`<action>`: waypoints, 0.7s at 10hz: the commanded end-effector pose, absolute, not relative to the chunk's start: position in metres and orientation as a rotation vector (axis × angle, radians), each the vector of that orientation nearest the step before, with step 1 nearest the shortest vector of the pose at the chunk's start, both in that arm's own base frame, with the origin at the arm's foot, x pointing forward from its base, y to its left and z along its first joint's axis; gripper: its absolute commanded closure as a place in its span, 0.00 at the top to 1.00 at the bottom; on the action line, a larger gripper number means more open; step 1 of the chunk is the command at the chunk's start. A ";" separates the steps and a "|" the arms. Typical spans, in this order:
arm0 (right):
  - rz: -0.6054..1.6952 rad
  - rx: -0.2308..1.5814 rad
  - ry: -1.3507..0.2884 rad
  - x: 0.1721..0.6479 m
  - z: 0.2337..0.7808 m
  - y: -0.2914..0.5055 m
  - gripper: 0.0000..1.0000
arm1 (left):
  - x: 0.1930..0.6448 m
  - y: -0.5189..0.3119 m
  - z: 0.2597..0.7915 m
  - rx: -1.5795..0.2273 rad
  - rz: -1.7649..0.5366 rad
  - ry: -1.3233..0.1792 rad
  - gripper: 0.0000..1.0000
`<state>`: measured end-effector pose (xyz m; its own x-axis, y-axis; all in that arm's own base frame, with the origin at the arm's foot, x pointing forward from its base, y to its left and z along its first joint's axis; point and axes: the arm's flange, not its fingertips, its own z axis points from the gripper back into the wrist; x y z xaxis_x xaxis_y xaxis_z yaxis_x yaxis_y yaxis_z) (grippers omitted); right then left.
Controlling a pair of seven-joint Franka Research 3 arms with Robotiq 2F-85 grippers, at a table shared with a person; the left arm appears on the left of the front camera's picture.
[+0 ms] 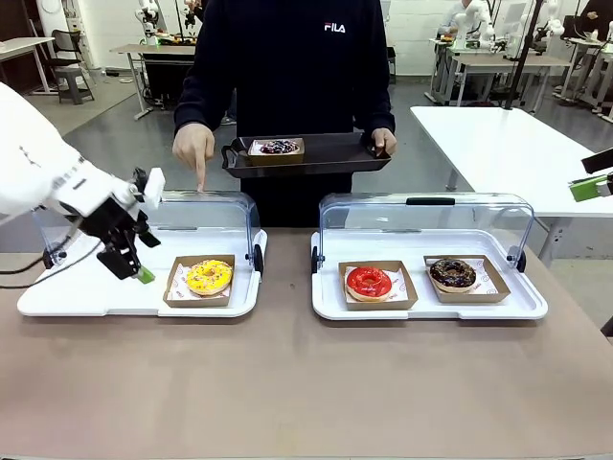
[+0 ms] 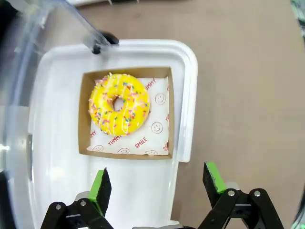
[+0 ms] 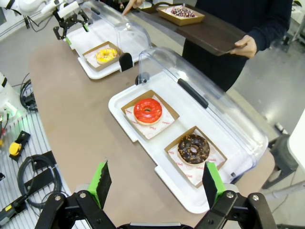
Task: Provide the desired donut to the person.
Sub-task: Pick up and lift the Paper togo box containing the Donut pointed at by the person.
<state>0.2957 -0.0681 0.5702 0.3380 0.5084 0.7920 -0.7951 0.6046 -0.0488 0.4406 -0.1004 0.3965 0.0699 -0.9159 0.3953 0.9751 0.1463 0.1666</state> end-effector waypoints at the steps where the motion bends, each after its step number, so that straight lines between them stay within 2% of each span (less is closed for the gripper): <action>1: 0.882 0.397 -0.884 0.297 0.567 -0.067 1.00 | 0.448 -0.108 0.369 -0.170 -1.567 -0.488 1.00; 2: 0.882 0.397 -0.884 0.297 0.567 -0.067 1.00 | 0.441 -0.100 0.397 -0.157 -1.431 -0.458 1.00; 4: 0.882 0.397 -0.884 0.297 0.567 -0.067 1.00 | 0.441 -0.100 0.397 -0.157 -1.431 -0.458 1.00; 7: 0.882 0.397 -0.884 0.297 0.567 -0.067 1.00 | 0.464 -0.123 0.364 -0.120 -1.542 -0.423 1.00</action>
<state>0.2958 -0.0681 0.5701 0.3381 0.5083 0.7921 -0.7950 0.6046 -0.0487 0.4489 -0.1155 0.3744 0.0069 -0.9328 0.3604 0.9827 0.0730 0.1701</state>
